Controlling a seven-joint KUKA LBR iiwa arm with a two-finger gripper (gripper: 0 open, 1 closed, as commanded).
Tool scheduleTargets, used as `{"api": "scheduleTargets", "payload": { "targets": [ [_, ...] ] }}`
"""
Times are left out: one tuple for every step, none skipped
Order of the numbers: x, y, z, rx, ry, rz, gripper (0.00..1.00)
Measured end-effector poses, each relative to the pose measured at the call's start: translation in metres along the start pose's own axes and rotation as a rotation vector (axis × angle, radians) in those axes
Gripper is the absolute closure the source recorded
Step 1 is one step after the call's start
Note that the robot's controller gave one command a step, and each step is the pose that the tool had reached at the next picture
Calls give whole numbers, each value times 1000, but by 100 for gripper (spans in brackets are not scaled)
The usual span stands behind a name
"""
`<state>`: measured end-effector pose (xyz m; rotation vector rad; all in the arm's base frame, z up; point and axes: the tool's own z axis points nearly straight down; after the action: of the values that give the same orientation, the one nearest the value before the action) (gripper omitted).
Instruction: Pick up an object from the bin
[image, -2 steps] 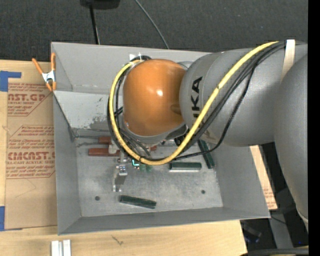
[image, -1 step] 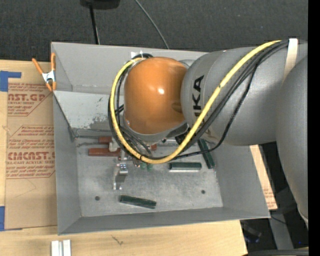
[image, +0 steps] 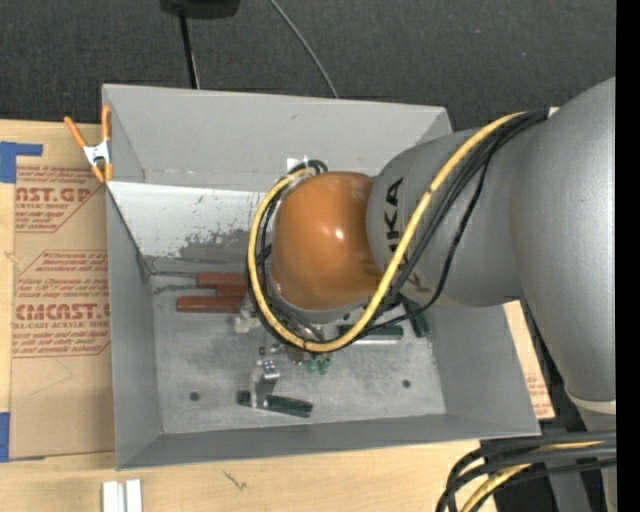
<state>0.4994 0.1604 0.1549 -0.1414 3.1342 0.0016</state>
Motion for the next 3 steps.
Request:
{"api": "scheduleTargets", "payload": {
  "targets": [
    [3, -25, 7, 1, 8, -160, 0],
    [11, -49, 2, 0, 4, 46, 0],
    [18, -42, 82, -2, -11, 7, 0]
  ]
}}
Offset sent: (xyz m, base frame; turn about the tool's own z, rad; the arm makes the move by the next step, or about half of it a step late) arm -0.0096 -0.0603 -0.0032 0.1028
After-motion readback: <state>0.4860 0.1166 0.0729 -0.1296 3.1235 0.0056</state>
